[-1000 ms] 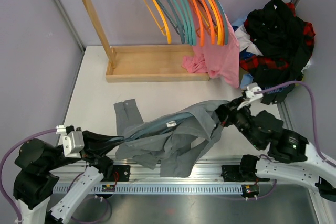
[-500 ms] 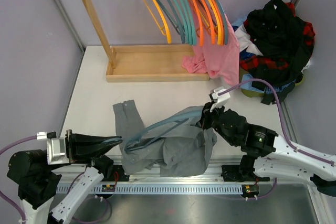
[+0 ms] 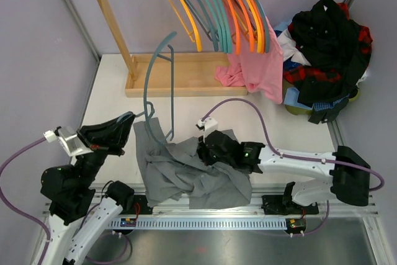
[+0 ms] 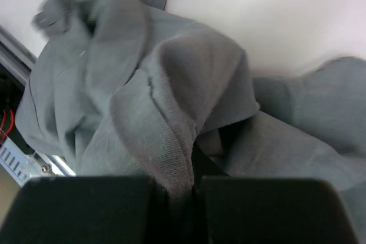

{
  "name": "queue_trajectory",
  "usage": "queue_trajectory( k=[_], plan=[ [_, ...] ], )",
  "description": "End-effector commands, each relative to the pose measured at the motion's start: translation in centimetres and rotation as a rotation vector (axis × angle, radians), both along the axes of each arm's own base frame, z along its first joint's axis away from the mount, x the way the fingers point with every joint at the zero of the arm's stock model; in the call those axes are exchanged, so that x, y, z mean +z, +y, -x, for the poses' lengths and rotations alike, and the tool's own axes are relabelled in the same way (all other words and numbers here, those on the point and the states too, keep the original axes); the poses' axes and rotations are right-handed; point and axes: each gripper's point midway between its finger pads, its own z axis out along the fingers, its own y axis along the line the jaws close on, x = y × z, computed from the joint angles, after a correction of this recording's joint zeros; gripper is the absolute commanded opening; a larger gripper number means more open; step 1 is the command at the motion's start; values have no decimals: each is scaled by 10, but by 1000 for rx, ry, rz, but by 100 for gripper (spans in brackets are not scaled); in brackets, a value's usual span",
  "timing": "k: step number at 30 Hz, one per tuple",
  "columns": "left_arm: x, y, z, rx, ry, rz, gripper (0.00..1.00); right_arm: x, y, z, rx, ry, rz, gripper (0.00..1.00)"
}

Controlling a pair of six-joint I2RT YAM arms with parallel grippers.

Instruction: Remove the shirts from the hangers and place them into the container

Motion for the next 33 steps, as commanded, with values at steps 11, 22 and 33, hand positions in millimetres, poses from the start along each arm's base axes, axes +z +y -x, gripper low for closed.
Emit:
queue_trajectory(
  k=[11, 22, 33],
  plan=[
    [-13, -23, -93, 72, 193, -126, 0, 16, 45, 57, 214, 78, -67, 0],
    [-31, -53, -111, -341, 250, -198, 0, 101, 9, 104, 356, -55, -107, 100],
    [-39, -84, -16, -829, 96, -542, 0, 208, -121, 63, 93, -291, -124, 99]
  ],
)
